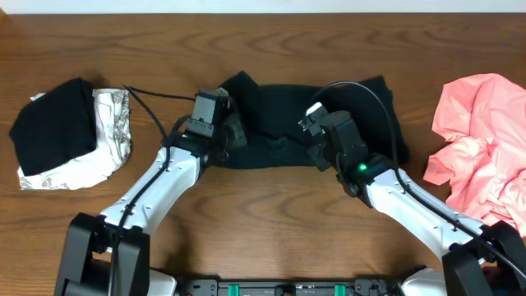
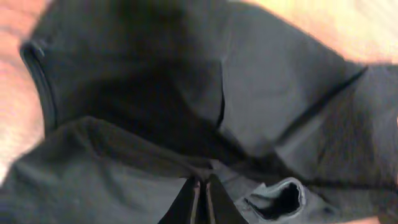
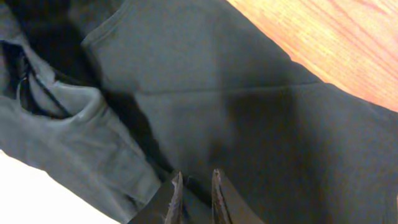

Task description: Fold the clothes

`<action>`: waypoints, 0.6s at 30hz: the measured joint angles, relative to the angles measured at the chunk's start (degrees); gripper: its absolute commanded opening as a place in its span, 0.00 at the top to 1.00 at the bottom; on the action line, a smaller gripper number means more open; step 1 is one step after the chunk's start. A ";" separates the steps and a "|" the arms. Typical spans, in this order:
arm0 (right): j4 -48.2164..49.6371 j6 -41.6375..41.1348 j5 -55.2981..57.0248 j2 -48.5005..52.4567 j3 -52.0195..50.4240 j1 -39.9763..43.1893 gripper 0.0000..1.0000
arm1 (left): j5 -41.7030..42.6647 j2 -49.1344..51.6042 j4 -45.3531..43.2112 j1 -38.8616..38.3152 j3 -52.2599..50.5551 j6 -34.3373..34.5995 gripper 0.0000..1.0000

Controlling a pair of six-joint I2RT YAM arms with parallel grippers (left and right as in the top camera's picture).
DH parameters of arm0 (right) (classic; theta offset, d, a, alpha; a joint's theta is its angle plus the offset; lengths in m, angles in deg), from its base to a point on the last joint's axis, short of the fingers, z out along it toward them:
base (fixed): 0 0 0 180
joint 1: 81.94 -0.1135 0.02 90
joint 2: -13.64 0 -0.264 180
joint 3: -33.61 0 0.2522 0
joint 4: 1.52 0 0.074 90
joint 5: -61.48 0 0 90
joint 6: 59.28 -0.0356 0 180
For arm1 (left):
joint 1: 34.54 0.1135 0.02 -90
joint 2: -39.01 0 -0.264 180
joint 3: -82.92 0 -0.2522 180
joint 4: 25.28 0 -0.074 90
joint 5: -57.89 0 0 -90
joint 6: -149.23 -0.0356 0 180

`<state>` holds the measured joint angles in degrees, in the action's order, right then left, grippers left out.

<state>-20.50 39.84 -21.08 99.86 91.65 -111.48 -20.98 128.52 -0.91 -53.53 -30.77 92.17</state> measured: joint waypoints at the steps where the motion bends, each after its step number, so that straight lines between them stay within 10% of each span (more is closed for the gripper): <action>1: -0.17 -0.11 -0.07 -0.02 0.00 0.00 0.84 | -0.44 0.00 -0.59 0.00 0.00 -0.24 0.83; 8: -1.16 -0.17 -3.19 -0.02 0.00 0.00 0.81 | -2.16 0.90 -1.86 0.00 0.00 -0.50 0.45; 18: -5.31 -0.33 -12.52 -0.02 0.04 0.00 0.77 | -2.36 1.90 5.44 0.00 0.00 -0.17 0.45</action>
<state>-25.81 39.51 -33.60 99.84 91.69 -111.48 -23.34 130.42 4.53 -53.53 -30.77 92.00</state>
